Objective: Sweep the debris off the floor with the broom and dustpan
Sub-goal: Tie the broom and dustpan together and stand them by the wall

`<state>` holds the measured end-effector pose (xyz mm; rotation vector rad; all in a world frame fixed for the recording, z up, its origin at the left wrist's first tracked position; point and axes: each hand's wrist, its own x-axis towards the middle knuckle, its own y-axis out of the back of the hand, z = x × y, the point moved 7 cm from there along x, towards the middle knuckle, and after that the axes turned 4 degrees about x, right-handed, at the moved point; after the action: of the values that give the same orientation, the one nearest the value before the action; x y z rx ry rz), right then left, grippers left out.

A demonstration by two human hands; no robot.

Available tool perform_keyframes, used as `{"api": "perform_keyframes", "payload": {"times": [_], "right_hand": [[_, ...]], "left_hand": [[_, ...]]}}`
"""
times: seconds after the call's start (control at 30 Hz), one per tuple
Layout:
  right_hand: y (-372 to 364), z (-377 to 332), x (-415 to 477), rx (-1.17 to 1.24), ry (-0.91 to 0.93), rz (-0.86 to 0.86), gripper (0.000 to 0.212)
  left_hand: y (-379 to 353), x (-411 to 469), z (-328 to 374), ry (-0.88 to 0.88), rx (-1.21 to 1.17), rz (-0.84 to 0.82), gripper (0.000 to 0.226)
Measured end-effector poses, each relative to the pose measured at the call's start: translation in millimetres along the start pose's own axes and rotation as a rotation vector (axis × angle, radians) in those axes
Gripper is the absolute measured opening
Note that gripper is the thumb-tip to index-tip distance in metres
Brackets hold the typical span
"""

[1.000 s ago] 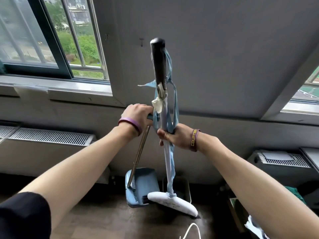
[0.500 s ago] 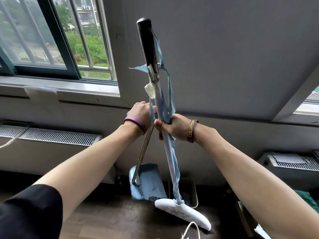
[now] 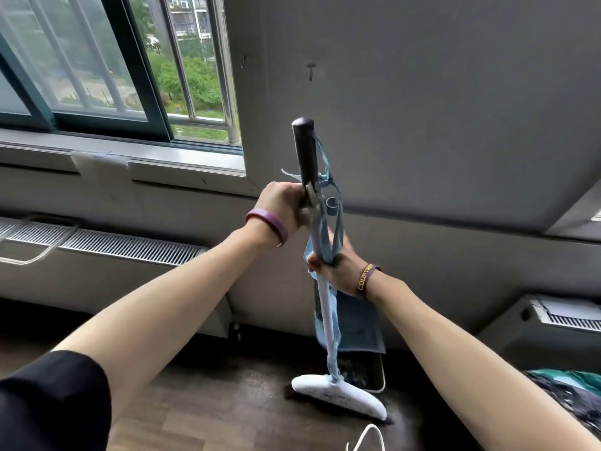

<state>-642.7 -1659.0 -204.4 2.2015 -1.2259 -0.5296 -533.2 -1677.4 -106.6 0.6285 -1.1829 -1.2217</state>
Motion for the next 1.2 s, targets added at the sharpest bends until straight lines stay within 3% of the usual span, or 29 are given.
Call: {"api": "perform_keyframes", "payload": {"times": [0.1, 0.2, 0.3, 0.4, 0.5, 0.6, 0.7, 0.87, 1.03, 1.17, 1.2], "right_hand": [[3.0, -7.4, 6.4, 0.045, 0.040, 0.098, 0.042], [2.9, -4.8, 13.3, 0.107, -0.010, 0.095, 0.030], [5.8, -3.5, 21.9, 0.090, -0.052, 0.102, 0.029], [15.6, -7.5, 29.9, 0.058, -0.072, 0.143, 0.032], [22.3, -16.6, 41.7, 0.100, -0.049, 0.222, 0.029], [16.7, -36.3, 54.1, 0.079, 0.038, 0.251, 0.028], [12.2, -43.2, 67.4, 0.142, 0.058, 0.309, 0.026], [28.9, -37.7, 85.9, 0.102, 0.044, 0.392, 0.030], [78.5, -29.9, 109.9, 0.051, 0.139, 0.383, 0.059], [107.3, -15.4, 133.5, 0.027, 0.105, 0.417, 0.026], [110.9, -13.9, 140.1, 0.015, 0.103, 0.433, 0.026]], "left_hand": [[2.2, -1.4, -9.2, 0.046, -0.236, 0.107, 0.028], [8.7, -1.3, -8.2, 0.032, -0.299, 0.128, 0.014], [4.1, -2.2, -12.3, -0.073, -0.229, 0.067, 0.045], [-3.1, -8.6, -49.8, 0.085, -0.299, 0.090, 0.071], [-36.8, -25.7, -80.4, 0.329, -0.387, -0.128, 0.070], [-67.8, -31.7, -81.1, 0.326, -0.473, -0.314, 0.071], [-83.9, -17.6, -70.9, 0.213, -0.520, -0.344, 0.063], [-89.2, 12.6, -62.0, 0.157, -0.431, -0.292, 0.023], [-94.3, 38.0, -89.6, 0.341, -0.525, -0.135, 0.016], [-91.8, 57.3, -110.1, 0.415, -0.474, -0.064, 0.012], [-90.3, 62.1, -113.9, 0.424, -0.461, -0.056, 0.009]]}}
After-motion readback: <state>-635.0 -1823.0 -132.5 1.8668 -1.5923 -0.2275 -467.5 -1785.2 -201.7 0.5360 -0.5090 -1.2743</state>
